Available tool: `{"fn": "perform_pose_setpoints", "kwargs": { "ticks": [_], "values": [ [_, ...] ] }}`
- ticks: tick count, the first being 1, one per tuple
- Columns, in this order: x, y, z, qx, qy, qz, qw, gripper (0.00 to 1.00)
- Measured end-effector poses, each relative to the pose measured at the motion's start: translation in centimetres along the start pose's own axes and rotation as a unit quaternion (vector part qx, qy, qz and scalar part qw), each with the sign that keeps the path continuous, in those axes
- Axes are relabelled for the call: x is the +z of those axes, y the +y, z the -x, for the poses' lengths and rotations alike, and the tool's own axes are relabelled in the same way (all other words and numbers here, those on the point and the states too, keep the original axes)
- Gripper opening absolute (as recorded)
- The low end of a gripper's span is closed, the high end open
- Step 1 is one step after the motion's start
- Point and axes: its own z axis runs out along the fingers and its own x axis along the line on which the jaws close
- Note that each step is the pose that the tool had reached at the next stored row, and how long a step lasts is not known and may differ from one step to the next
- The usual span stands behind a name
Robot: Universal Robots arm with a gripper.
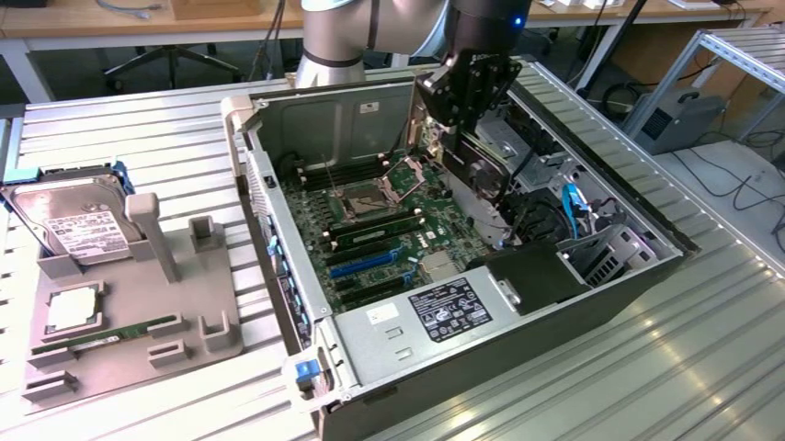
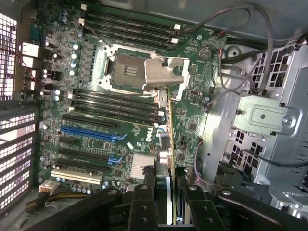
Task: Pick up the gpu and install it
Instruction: 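Insert the gpu into the slot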
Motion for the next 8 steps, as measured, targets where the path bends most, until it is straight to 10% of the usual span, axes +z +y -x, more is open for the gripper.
{"fn": "perform_pose_setpoints", "kwargs": {
  "ticks": [8],
  "values": [
    [0.01,0.00,0.00,-0.005,-0.0001,-0.0021,1.0000,0.27]
  ]
}}
